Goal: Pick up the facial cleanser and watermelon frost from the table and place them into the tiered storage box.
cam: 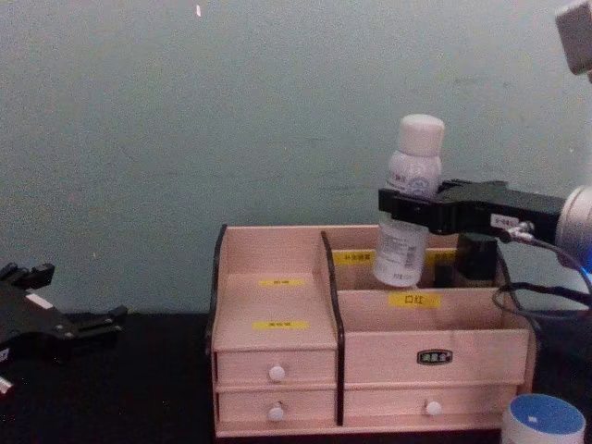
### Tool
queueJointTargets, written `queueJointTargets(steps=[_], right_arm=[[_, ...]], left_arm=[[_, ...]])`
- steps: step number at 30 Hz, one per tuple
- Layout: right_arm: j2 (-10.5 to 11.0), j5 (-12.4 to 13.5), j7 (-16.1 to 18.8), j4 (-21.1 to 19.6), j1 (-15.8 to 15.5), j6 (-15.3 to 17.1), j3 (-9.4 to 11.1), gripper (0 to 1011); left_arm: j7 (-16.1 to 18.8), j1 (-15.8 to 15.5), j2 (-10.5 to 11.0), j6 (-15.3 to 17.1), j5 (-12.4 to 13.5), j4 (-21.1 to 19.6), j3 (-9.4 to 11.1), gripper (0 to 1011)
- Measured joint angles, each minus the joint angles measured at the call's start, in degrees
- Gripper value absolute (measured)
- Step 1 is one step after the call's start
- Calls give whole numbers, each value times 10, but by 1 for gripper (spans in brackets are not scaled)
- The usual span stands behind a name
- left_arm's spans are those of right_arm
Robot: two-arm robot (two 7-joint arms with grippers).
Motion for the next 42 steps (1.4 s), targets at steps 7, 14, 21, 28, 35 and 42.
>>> queueJointTargets(steps=[7,14,21,28,35,42], right_arm=[[-16,-13,1,37,24,-4,-3,594],[-28,-17,6,63,41,-3,-4,595],[-38,-21,10,87,54,-1,-4,595],[-47,-26,12,109,66,-3,-5,594],[-52,-30,14,124,72,-4,-5,595],[-57,-36,15,138,76,-3,-6,594]], left_arm=[[0,0,0,0,0,0,0,1001],[0,0,0,0,0,0,0,1001],[0,0,0,0,0,0,0,1001],[0,0,0,0,0,0,0,1001],[0,0,0,0,0,0,0,1001],[0,0,0,0,0,0,0,1001]])
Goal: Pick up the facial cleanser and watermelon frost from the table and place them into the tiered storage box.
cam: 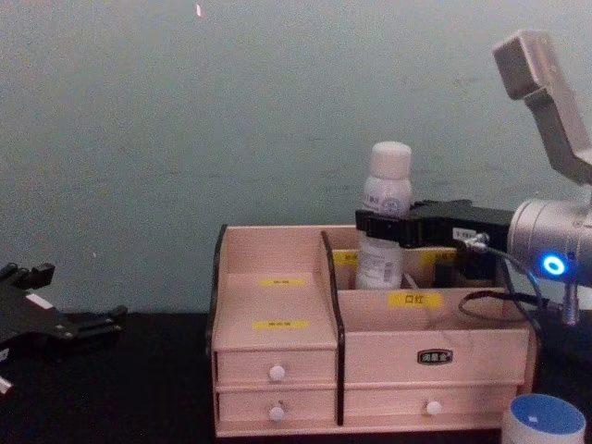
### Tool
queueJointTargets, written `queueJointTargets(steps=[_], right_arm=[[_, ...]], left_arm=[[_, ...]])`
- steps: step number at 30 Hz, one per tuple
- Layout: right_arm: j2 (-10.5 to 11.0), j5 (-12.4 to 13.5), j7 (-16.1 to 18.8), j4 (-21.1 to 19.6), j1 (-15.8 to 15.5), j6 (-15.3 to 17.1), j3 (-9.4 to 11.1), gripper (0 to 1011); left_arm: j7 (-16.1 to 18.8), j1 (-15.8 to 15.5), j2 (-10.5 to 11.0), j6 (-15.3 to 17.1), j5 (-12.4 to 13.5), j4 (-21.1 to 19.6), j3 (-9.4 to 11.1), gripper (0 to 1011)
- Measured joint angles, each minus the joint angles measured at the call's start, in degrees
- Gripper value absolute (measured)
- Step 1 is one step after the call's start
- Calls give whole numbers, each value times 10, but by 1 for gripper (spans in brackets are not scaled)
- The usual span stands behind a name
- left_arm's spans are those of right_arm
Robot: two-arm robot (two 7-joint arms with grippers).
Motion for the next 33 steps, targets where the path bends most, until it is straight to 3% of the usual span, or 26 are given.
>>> queueJointTargets(steps=[20,33], right_arm=[[-19,-17,-1,58,18,2,0,595],[-22,-20,-2,66,19,7,5,594]], left_arm=[[0,0,0,0,0,0,0,1001],[0,0,0,0,0,0,0,1001]])
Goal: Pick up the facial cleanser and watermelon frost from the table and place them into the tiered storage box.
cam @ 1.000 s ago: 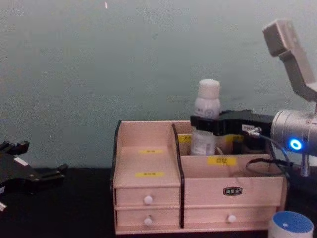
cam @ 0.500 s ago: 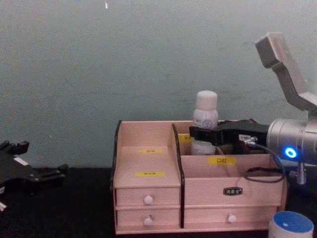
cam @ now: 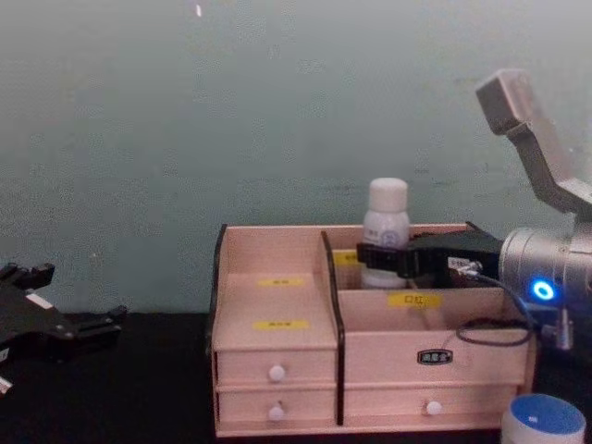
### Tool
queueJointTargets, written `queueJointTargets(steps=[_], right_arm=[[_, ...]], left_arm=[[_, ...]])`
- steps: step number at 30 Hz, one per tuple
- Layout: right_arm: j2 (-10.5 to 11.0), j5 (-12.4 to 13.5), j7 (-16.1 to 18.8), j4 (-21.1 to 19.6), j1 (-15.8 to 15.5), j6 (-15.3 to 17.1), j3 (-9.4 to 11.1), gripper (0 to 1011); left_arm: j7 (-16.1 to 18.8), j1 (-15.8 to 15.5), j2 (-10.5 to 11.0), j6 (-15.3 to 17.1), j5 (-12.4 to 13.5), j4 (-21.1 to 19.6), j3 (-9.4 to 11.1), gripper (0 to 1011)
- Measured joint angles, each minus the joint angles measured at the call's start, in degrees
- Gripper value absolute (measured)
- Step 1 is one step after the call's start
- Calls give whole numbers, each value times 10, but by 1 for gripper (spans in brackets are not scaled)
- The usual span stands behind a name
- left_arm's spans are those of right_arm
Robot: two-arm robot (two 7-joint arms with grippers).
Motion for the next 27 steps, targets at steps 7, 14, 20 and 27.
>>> queueJointTargets(steps=[7,14,20,27], right_arm=[[0,0,0,0,0,0,0,595],[0,0,0,0,0,0,0,596],[1,0,0,0,-1,0,-1,768],[1,0,0,-1,-1,-1,-1,941]], left_arm=[[0,0,0,0,0,0,0,1001],[0,0,0,0,0,0,0,1001],[0,0,0,0,0,0,0,1001],[0,0,0,0,0,0,0,1001]])
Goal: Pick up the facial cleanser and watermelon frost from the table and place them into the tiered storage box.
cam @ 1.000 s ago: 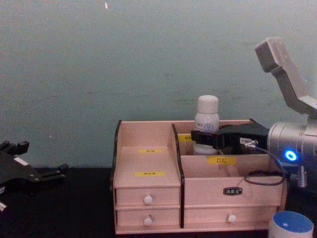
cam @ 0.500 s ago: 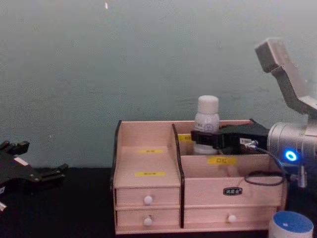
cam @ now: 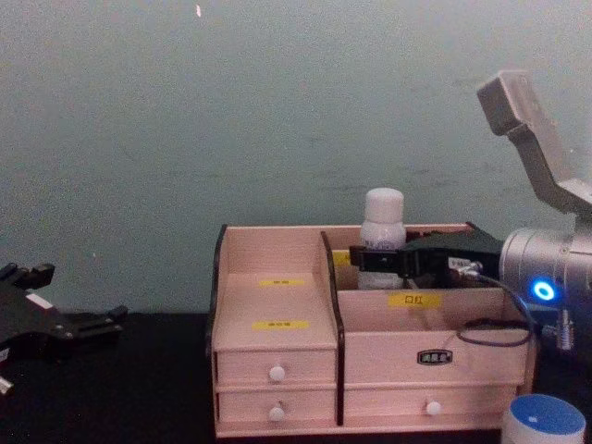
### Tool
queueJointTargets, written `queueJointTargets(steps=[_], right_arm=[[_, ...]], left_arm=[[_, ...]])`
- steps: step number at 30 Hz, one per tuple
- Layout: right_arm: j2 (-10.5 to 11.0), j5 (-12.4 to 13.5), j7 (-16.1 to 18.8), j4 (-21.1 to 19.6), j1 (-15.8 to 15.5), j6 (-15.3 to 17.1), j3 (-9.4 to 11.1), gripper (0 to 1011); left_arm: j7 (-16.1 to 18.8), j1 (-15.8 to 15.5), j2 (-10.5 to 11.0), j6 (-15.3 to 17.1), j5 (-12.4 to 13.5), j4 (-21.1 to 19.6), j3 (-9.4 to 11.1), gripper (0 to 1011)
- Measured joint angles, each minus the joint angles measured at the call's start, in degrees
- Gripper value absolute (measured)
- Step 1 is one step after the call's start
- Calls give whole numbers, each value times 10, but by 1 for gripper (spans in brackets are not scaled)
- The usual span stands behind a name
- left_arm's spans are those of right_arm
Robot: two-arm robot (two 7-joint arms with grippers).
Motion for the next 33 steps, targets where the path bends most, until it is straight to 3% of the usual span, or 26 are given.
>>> queueJointTargets(steps=[2,16,28,33], right_arm=[[0,0,0,0,0,0,0,999],[1,0,-1,-6,-3,-1,1,1002],[21,6,-15,-99,-47,-1,19,1002],[42,16,-16,-160,-74,11,29,1003]], left_arm=[[0,0,0,0,0,0,0,1001],[0,0,0,0,0,0,0,1001],[0,0,0,0,0,0,0,1001],[0,0,0,0,0,0,0,1001]])
